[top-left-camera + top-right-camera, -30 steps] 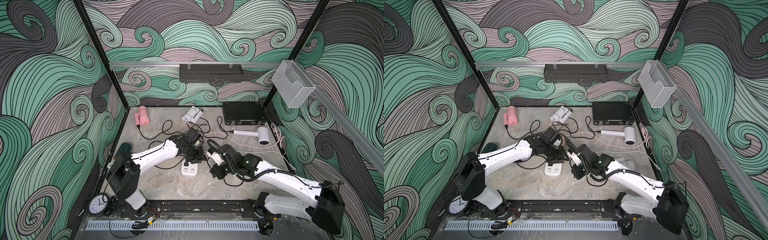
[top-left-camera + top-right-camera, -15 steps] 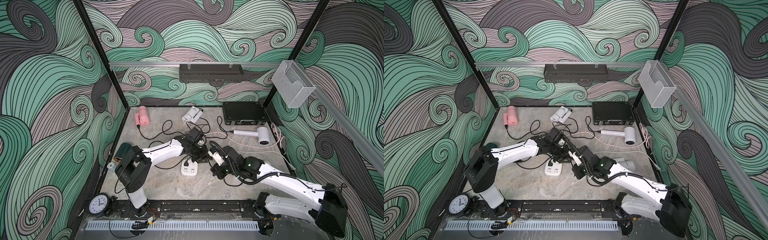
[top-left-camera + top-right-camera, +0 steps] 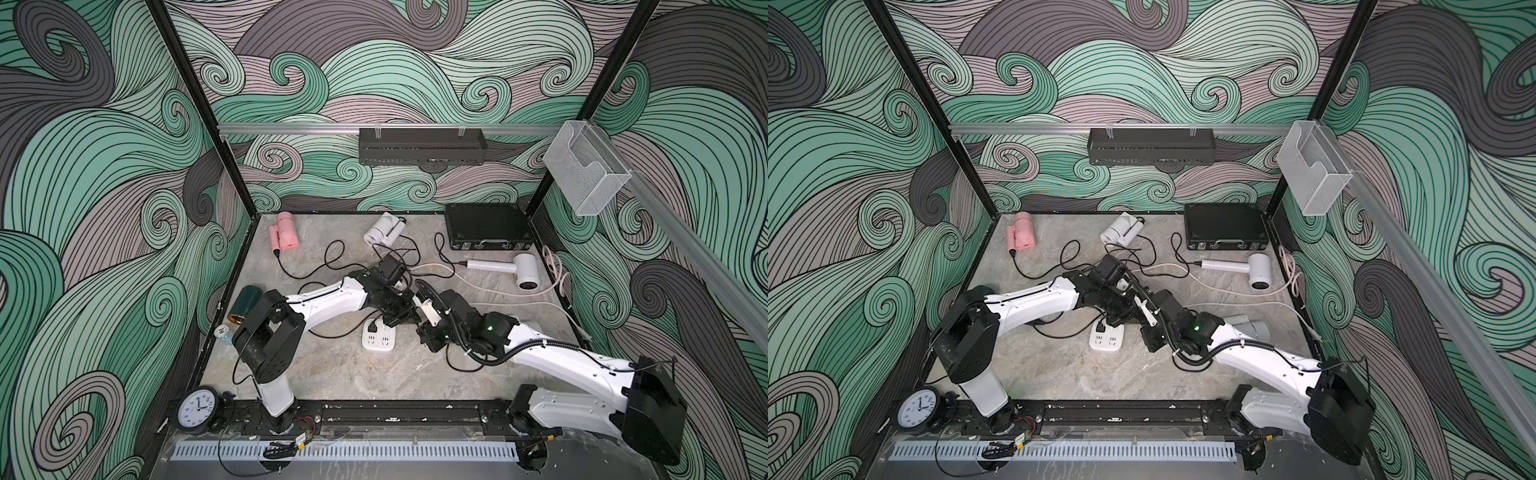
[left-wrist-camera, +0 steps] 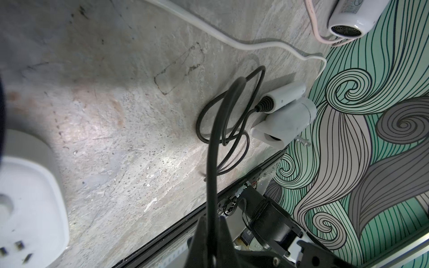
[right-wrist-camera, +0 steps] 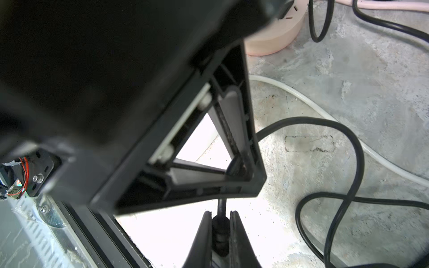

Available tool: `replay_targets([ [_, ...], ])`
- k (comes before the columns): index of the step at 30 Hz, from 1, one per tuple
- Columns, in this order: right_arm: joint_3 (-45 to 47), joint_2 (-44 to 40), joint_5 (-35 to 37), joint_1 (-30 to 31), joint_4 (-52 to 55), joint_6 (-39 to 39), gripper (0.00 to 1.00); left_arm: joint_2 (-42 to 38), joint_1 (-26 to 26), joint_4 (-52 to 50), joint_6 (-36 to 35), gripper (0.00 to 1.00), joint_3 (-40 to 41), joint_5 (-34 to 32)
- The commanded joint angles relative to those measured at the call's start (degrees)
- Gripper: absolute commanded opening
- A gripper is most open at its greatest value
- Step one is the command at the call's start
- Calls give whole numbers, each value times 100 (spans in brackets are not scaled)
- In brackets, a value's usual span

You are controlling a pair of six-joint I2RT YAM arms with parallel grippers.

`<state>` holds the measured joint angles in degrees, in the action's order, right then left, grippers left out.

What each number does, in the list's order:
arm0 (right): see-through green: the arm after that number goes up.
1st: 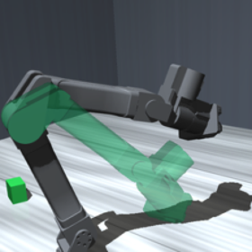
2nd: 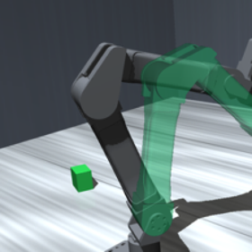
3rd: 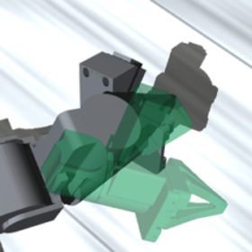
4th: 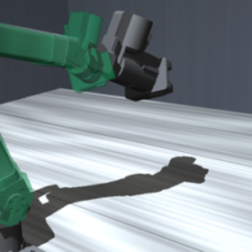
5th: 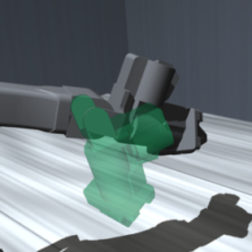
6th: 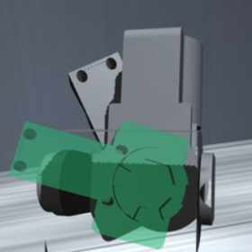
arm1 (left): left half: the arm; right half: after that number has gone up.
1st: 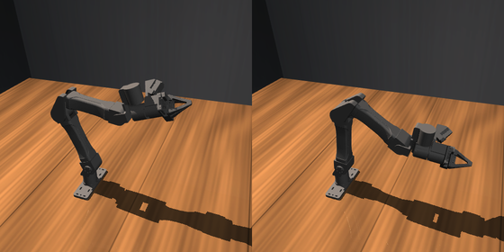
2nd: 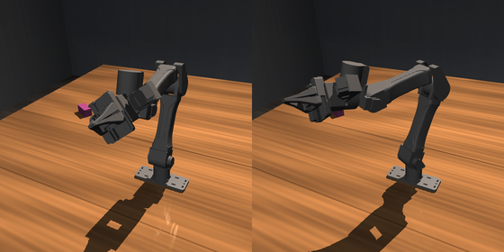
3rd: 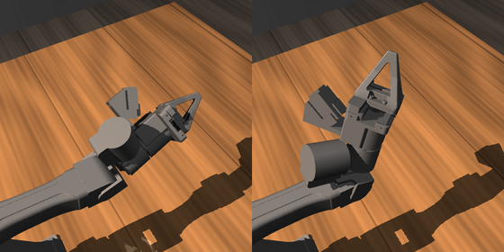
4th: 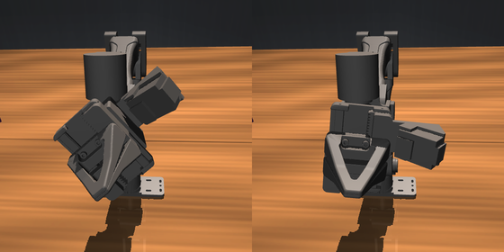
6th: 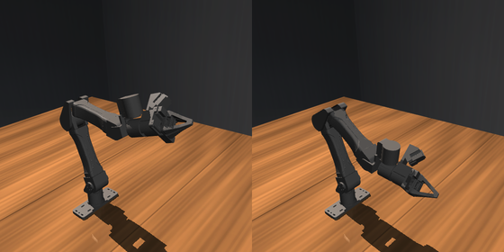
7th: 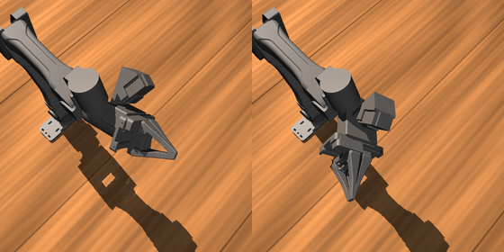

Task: Charge the blow dryers
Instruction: Pick up the plug from the center of the board.

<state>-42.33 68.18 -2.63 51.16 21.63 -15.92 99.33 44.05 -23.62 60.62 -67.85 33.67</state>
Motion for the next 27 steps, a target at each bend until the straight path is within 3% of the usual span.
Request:
replay_targets([
  [1, -56, 162, -10, 9, 173, -31, 32, 25, -37, -298, -168, 0, -412, 7],
  [6, -310, -13, -45, 8, 608, -270, 50, 10, -37, -1004, -705, 0, -848, -376],
  [8, -455, -37, -30, 3, 886, -384, 52, 36, -37, -1190, -875, 0, -1009, -489],
  [17, -1111, 338, 0, 14, 1542, -1093, 51, 165, -37, -1162, -982, 0, -1229, -563],
  [23, -1322, 521, 199, 73, 1684, -1347, 40, 165, -41, -1140, -982, 0, -1219, -644],
  [27, -1308, 646, 287, 96, 1589, -1430, 45, 187, -39, -1035, -938, 0, -1212, -599],
])
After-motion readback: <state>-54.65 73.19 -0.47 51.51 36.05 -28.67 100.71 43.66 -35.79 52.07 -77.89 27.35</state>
